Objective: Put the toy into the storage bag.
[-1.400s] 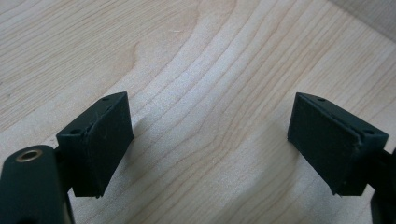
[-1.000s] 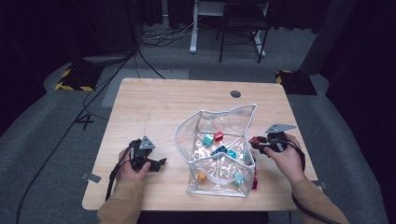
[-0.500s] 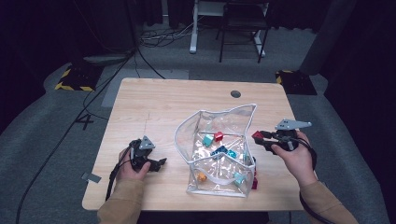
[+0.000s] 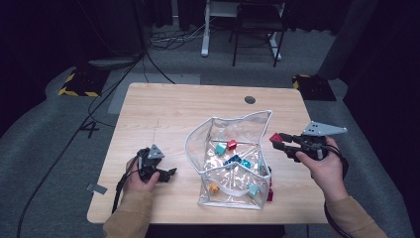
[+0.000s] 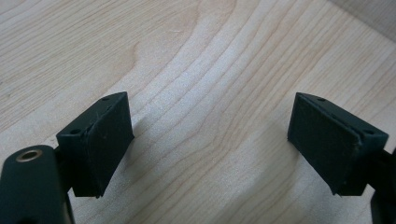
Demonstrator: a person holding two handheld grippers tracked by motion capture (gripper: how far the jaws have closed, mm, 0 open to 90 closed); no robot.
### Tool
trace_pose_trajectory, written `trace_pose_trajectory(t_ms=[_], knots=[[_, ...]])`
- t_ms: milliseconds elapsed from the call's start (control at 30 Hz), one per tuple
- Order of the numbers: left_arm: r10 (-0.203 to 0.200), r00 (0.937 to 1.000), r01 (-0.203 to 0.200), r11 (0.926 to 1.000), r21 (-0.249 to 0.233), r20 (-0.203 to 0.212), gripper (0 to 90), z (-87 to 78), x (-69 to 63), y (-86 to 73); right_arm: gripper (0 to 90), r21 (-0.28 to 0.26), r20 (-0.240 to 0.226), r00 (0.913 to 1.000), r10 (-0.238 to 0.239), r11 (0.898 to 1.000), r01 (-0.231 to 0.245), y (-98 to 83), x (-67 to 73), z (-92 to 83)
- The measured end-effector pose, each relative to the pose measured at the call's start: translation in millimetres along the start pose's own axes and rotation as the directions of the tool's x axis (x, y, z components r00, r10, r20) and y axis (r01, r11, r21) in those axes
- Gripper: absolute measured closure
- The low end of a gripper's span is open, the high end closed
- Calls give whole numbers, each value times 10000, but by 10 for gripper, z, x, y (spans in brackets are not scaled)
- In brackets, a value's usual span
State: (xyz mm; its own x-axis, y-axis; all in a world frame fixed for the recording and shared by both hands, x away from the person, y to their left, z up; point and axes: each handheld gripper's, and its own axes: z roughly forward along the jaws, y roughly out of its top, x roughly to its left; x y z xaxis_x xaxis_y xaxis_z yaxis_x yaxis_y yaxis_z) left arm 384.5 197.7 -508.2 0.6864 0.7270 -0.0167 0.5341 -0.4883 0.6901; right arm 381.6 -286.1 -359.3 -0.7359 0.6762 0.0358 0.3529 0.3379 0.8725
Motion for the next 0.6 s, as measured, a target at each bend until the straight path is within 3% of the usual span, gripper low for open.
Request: trace_pose_trajectory(t_ms=[400, 600], knots=[[-1, 10000, 1, 10000, -1, 0, 142, 0, 0, 0, 596, -905, -516, 9981, -347, 9954, 299, 241, 211, -156], [-1, 10000, 1, 10000, 0, 0, 142, 0, 0, 0, 596, -1063, -800, 9953, -537, 9933, 450, 351, 308, -142]])
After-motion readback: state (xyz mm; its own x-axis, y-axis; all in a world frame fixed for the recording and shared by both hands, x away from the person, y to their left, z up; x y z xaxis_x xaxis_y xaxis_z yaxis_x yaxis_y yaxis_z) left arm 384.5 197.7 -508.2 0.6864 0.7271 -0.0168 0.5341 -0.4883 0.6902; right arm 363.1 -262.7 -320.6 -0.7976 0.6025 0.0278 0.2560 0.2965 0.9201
